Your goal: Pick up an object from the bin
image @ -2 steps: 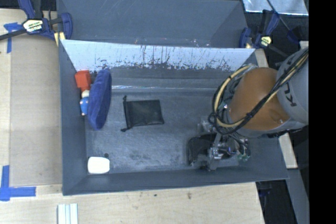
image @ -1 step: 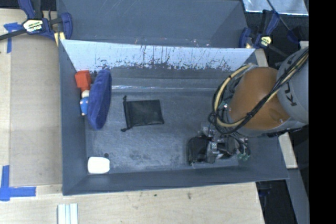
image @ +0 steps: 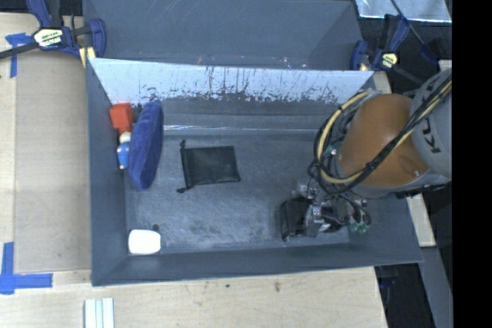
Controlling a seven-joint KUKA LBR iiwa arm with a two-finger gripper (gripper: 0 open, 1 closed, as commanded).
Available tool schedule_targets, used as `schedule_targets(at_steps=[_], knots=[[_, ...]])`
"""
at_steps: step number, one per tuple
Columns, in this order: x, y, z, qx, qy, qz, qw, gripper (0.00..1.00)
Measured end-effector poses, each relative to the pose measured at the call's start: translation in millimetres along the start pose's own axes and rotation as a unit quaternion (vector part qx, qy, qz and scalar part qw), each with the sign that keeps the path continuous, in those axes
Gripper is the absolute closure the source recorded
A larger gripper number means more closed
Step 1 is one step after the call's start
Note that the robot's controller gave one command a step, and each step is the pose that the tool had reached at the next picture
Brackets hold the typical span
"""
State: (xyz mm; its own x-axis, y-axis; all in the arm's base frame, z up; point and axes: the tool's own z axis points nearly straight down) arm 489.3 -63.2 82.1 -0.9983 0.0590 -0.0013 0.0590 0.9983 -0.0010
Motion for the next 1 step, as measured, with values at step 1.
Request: schedule_targets(at_steps=[1], knots=[[-0.2, -0.3, -55.0, 0.0, -0.0006, -0.001, 1.0, 1.0]])
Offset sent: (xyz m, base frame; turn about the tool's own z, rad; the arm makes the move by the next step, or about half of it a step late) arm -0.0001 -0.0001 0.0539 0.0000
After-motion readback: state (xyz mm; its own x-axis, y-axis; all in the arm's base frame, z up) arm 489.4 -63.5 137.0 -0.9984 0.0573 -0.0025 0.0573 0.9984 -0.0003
